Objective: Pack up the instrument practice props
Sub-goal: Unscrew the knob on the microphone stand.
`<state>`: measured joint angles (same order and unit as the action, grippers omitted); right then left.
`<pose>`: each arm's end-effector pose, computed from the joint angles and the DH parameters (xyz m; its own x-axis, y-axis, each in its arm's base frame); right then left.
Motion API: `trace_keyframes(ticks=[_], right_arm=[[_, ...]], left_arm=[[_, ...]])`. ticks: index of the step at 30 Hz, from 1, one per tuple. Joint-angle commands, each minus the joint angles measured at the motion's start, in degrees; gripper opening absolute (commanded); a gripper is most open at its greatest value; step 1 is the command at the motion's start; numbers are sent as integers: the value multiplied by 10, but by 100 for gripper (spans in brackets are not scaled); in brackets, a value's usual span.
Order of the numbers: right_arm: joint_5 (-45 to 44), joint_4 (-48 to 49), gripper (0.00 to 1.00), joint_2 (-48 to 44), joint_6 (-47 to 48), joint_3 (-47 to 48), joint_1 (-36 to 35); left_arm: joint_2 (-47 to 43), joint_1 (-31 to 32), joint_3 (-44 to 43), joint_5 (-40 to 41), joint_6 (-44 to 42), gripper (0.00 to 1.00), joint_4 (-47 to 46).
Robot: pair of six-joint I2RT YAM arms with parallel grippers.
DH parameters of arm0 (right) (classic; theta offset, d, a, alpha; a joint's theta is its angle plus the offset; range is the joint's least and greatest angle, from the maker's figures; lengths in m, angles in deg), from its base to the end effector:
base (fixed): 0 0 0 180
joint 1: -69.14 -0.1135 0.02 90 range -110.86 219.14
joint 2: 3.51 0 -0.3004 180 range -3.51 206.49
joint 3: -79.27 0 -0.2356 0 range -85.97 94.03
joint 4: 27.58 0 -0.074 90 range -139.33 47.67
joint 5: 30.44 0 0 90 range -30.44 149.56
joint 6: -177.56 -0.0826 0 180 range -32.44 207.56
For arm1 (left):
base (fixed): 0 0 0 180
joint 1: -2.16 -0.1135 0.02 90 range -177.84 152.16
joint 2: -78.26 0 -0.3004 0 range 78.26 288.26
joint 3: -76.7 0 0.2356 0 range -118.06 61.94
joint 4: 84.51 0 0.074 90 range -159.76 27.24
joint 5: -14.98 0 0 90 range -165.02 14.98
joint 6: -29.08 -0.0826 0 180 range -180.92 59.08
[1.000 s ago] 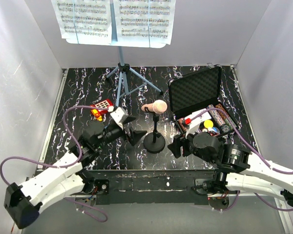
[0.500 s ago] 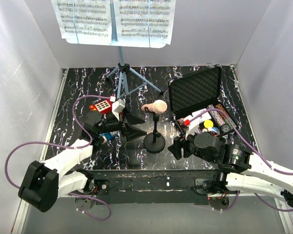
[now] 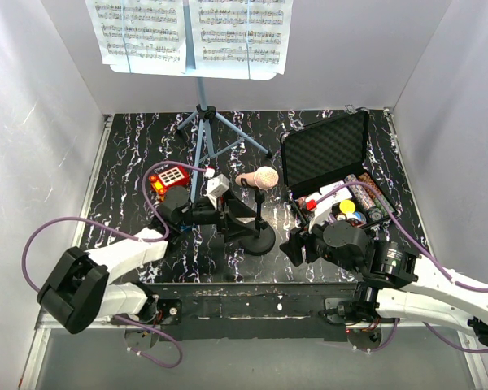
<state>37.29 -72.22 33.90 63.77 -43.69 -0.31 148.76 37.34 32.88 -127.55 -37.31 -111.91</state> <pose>0.0783 0.1198 0.3115 -0.4367 -0.1015 -0.8939 -0.6227 0.7512 0.2190 0.1702 -0.2002 0.2924 -0.3908 -0.0227 -0.9202 0.9196 0.0337 -0.3913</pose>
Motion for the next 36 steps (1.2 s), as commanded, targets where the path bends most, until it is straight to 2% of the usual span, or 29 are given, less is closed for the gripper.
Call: trace_keyframes(ticks=[1,10,17,36], right_arm=[[0,22,71,-1,2,4,1],[1,22,70,-4,-6,-3,1],[-3,16,70,-6,-7,-4,0],[-3,22,70,8,-13,-7,1]], left_arm=[[6,9,-31,42,-36,66,-9],[36,9,-50,74,-65,63,-7],[8,9,-23,127,-89,66,0],[69,18,-43,121,-66,57,-82]])
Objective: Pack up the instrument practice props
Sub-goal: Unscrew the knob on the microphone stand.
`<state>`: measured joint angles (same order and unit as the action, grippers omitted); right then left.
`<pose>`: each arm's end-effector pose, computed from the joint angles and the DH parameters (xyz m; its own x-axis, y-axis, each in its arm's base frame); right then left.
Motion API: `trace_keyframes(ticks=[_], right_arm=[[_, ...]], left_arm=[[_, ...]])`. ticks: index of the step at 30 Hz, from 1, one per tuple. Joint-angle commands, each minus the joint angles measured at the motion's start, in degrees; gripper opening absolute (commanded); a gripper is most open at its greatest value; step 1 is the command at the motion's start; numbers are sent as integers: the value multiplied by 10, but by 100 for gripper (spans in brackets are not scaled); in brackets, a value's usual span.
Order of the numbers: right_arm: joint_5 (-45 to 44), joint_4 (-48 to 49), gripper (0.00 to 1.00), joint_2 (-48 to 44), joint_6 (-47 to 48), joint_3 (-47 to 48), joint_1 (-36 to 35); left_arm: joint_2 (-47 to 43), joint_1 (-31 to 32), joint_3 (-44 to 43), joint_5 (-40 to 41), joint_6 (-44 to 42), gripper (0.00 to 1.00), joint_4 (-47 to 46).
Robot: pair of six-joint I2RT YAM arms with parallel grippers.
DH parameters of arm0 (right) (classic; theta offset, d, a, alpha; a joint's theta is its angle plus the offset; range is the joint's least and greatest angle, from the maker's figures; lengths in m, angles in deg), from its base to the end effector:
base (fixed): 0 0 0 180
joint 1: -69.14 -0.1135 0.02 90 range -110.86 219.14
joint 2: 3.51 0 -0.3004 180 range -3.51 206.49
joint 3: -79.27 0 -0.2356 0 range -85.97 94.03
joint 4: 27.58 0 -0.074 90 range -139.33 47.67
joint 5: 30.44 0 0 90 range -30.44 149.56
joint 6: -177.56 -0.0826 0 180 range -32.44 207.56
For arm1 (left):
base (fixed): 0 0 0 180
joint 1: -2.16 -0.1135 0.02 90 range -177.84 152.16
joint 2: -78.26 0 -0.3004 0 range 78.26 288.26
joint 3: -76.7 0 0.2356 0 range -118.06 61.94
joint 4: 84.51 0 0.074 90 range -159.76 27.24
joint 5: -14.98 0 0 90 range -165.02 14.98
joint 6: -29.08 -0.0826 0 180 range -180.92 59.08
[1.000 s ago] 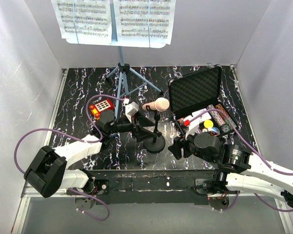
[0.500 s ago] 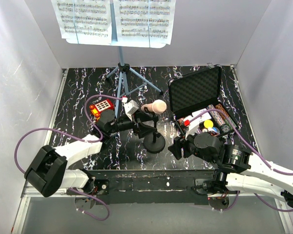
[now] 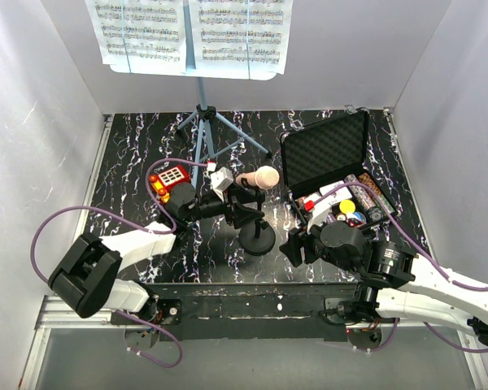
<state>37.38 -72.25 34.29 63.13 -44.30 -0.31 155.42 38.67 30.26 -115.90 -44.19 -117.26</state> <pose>0.0787 0.1212 0.3068 -0.4497 -0.1085 -0.8866 -0.6173 0.7551 0.2207 0.2027 -0.2173 0.2909 -0.2536 -0.0831 -0.9637 0.9425 0.2032 -0.2655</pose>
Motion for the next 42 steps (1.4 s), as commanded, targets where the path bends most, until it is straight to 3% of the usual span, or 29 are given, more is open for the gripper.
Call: trace_keyframes(ticks=[1,15,23,36,42], right_arm=[[-5,23,70,4,-9,-1,0],[-5,24,70,10,-9,0,1],[-3,25,70,14,-12,2,1],[13,43,69,16,-40,-4,0],[15,60,70,18,-69,-12,0]], left_arm=[[5,6,-20,5,5,56,-30],[13,13,-42,11,-3,54,-27],[7,21,-44,19,-35,37,15],[-34,33,-34,64,-90,0,67],[-46,42,-32,77,-106,0,87]])
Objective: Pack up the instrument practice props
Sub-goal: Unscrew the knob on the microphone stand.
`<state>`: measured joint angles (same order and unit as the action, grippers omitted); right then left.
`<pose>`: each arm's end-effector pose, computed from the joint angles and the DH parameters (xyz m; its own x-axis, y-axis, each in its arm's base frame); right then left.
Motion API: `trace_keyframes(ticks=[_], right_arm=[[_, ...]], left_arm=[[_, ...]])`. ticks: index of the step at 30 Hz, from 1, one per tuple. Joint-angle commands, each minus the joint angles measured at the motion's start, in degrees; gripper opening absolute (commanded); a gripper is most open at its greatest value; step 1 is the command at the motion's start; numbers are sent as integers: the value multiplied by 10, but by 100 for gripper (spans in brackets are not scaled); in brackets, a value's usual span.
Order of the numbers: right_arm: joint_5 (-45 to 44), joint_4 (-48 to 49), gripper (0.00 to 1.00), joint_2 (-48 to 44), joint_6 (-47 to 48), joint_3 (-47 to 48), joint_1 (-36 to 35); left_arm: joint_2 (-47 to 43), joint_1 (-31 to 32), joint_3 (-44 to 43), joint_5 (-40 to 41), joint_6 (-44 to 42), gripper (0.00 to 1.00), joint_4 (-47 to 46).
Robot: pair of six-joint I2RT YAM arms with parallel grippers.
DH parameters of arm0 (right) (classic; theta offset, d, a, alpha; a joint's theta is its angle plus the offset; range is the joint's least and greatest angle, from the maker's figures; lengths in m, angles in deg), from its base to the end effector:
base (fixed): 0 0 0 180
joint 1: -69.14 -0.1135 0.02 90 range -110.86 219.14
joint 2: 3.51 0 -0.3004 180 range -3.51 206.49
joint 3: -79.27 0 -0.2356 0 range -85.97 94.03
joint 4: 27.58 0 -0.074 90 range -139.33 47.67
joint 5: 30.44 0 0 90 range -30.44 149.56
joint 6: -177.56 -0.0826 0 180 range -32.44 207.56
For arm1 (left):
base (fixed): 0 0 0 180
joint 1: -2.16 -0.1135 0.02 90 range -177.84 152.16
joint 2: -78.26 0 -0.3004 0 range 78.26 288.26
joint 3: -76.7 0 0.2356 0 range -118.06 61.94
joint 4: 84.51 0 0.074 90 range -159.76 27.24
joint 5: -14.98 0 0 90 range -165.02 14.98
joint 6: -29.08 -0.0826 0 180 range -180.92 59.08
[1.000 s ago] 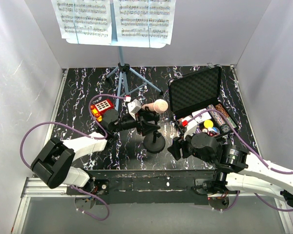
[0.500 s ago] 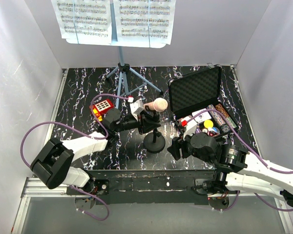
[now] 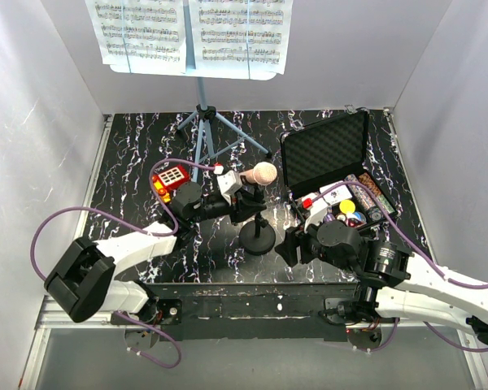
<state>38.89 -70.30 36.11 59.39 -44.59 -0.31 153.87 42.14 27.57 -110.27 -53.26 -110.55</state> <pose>0.0800 0.1304 0.3053 -0.4977 -0.0694 -0.8646 -0.6011 0.7461 0.2862 0.1975 -0.2278 0.2983 -0.1347 -0.0291 -0.9905 0.9575 0.2533 -0.1377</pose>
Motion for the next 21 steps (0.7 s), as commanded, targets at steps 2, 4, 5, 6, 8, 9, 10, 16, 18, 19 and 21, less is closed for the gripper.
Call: trace_keyframes(ticks=[2,4,5,6,8,9,10,16,18,19,21], right_arm=[[-21,50,74,-2,-64,-18,1],[-35,71,78,-12,-98,-33,4],[-37,89,80,-18,-115,-43,10],[-32,103,80,-26,-127,-53,21],[3,132,79,-31,-146,-69,57],[23,152,78,-31,-150,-77,76],[46,166,76,-30,-153,-85,101],[145,259,65,15,-126,-112,186],[162,274,64,45,-108,-105,190],[171,293,64,59,-103,-102,190],[195,314,63,81,-97,-100,190]], left_arm=[[-33,15,-5,30,-25,0,29],[-36,25,-7,40,-33,0,38],[-37,28,-9,44,-40,0,44],[-37,35,-9,50,-44,0,49],[-40,44,-10,61,-53,0,55],[-41,48,-10,66,-55,0,58],[-42,51,-9,70,-57,0,60],[-49,58,2,85,-58,0,61],[-51,60,3,86,-58,0,63],[-52,61,4,87,-57,0,63],[-55,62,4,91,-59,0,66]])
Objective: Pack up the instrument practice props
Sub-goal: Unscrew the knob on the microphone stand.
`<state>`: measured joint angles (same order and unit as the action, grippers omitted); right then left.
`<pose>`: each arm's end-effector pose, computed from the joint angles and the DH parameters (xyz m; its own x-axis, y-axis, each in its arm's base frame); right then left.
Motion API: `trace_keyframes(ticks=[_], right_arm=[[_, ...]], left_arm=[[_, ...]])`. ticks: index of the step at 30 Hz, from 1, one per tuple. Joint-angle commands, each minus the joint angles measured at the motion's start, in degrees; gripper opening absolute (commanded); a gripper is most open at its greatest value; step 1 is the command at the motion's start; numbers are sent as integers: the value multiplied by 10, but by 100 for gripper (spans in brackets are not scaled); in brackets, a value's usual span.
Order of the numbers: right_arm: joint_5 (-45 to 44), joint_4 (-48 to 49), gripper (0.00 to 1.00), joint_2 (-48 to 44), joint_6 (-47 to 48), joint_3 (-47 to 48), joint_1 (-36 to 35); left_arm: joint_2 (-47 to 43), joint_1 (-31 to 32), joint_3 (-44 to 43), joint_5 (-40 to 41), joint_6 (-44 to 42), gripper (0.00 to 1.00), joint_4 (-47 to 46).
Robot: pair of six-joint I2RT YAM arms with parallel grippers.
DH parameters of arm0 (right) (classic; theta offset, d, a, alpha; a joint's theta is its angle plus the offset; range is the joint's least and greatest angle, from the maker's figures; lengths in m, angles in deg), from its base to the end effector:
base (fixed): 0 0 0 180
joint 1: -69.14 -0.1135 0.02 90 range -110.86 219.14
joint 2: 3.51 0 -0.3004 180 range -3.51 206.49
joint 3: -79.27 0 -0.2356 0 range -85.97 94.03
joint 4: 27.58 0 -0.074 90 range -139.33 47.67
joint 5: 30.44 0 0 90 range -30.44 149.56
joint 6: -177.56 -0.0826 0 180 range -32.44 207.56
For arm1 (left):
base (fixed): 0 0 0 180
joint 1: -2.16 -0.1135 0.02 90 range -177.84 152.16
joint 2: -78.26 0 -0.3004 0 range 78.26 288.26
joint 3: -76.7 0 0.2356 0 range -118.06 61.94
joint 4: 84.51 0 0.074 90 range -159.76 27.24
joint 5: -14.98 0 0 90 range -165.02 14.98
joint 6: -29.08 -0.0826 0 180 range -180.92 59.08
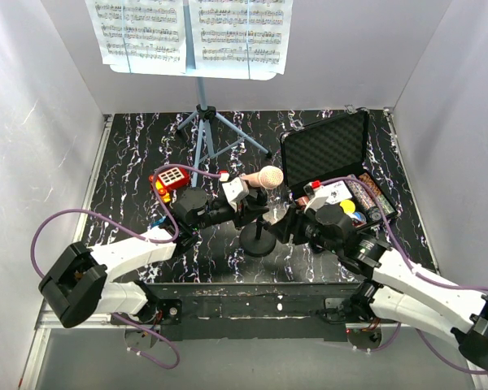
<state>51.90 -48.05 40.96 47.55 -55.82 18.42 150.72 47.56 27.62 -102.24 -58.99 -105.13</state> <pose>0.1273 0.1383 0.2724 -0.6083 0.2627 -0.7490 -0.3874 0.7253 0.5691 0.1788 -0.2352 0.2993 -0.0659 0.0242 -0.9975 0.9523 0.3001 -0.0557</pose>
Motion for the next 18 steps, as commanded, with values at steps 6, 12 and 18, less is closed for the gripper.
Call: trace_keyframes(ticks=[6,12,18], right_arm=[[72,119,59,69,33,12,4],[72,133,40,101,53,20,4],[72,130,24,107,75,19,4]], left_arm=[[-32,11,5,11,-3,0,20],[-30,13,2,10,-4,0,25],[-28,14,-4,11,-6,0,32]])
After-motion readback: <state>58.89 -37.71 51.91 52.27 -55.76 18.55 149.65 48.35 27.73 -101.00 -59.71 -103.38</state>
